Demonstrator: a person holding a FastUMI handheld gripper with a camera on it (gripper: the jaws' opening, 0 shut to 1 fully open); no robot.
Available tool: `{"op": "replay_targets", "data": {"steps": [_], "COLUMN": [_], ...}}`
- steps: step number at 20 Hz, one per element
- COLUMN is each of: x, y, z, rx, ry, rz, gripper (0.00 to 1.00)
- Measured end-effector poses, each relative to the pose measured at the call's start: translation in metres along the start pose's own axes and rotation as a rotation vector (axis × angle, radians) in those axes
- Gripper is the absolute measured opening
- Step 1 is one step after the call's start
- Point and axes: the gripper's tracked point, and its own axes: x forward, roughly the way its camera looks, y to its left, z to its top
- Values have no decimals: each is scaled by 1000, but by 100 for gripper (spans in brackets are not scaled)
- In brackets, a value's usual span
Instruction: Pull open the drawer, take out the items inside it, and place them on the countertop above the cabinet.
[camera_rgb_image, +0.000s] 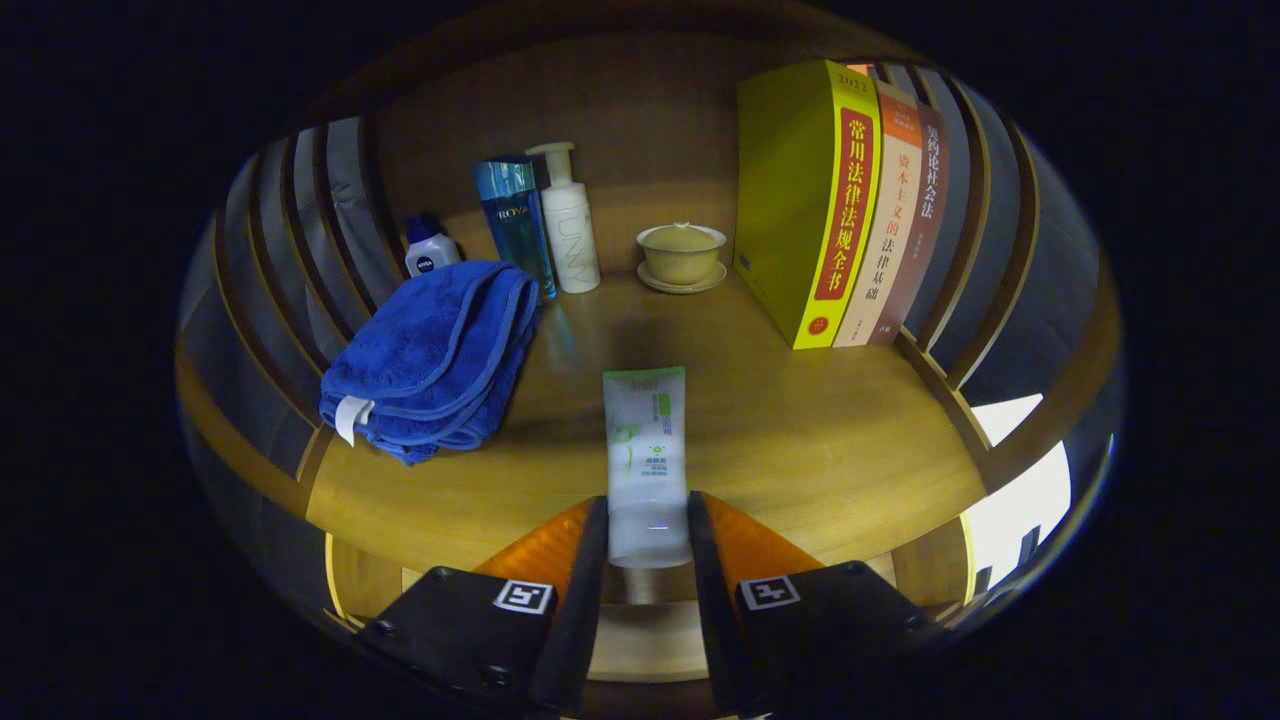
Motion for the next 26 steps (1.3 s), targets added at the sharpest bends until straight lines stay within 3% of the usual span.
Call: {"op": "replay_targets", "data": {"steps": [3, 6, 8, 14, 19, 26], "x": [-2, -9, -23, -110, -158, -172], "y": [-6, -9, -5, 27, 40, -47], "z": [3, 2, 11, 18, -6, -21], "rx": [7, -1, -9, -65, -101, -5], "ry": [-14, -19, -98, -341, -525, -707], "rz": [-14, -9, 26, 157, 202, 112], "gripper": [66, 84, 93, 94, 94, 97]}}
